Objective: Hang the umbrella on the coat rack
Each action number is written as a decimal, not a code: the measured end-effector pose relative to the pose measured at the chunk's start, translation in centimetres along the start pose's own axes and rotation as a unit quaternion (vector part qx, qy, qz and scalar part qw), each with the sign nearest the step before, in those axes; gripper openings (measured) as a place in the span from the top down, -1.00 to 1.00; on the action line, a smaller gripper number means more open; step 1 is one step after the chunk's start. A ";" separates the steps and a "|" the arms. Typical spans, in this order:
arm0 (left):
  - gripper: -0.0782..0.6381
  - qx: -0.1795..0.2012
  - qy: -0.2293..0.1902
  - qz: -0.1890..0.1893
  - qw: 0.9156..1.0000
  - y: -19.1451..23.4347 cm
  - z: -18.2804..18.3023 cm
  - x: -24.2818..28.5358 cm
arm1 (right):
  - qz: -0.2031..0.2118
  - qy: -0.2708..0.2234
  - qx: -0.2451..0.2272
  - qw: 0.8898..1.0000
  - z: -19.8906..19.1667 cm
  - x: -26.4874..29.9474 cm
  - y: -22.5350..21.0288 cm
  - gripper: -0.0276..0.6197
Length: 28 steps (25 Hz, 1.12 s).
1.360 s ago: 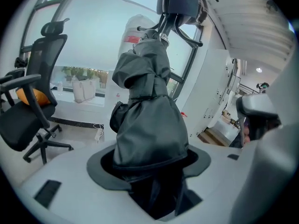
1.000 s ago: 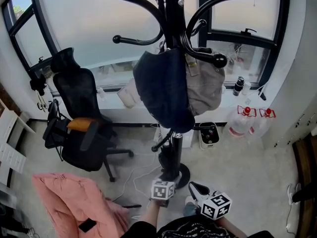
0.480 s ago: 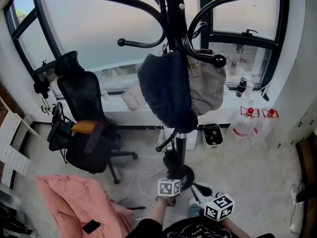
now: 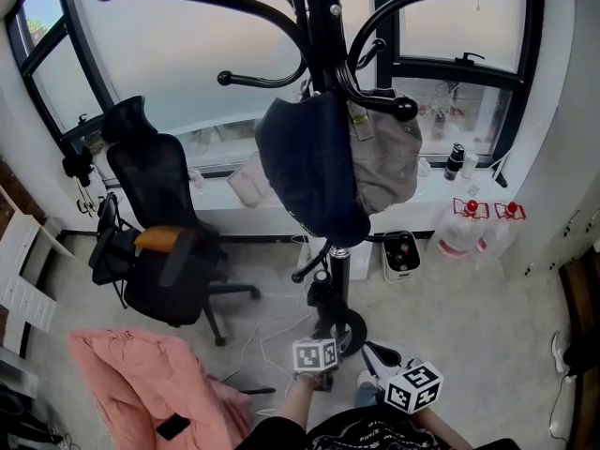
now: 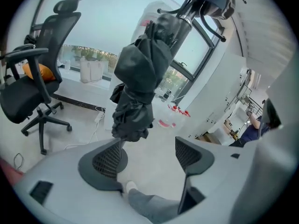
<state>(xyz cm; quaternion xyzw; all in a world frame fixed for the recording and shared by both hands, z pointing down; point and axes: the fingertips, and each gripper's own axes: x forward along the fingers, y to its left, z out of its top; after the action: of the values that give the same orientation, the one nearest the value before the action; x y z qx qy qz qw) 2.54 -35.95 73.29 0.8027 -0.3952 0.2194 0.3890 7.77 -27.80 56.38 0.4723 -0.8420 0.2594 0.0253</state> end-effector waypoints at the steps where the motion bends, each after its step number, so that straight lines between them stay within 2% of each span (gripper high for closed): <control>1: -0.18 -0.002 -0.003 -0.002 1.000 -0.1 0.0 -0.3 | 0.000 0.000 0.002 1.000 -0.1 0.0 0.0 0.90; 7: -0.18 -0.001 -0.030 -0.033 0.999 -1.9 0.4 -2.5 | -0.010 -0.008 0.007 1.000 -0.1 -0.2 -0.1 0.90; 12: -0.18 0.011 -0.070 -0.054 0.996 -4.1 1.7 -6.0 | -0.021 -0.012 0.005 1.000 -0.5 -0.6 -0.1 0.90; 18: -0.18 0.048 -0.110 -0.097 0.988 -8.1 2.3 -10.8 | -0.033 -0.006 -0.008 0.999 -1.1 -1.4 0.2 0.90; 22: -0.17 0.052 -0.144 -0.122 0.981 -10.8 2.0 -13.4 | -0.031 0.000 0.000 1.000 -2.0 -1.7 1.0 0.90; 25: -0.04 0.054 -0.157 -0.118 0.979 -11.3 1.4 -14.6 | -0.034 -0.009 -0.007 0.999 -2.2 -2.1 1.9 0.90; 28: 0.23 0.052 -0.172 -0.096 0.979 -10.9 1.0 -16.1 | -0.029 -0.010 -0.026 0.999 -2.5 -2.2 3.1 0.90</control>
<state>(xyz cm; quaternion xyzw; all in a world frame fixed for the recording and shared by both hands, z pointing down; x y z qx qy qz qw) 1.84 -25.08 57.23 0.8819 -0.3653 0.0605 0.2919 6.02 -23.62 56.59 0.4985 -0.8344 0.2322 0.0365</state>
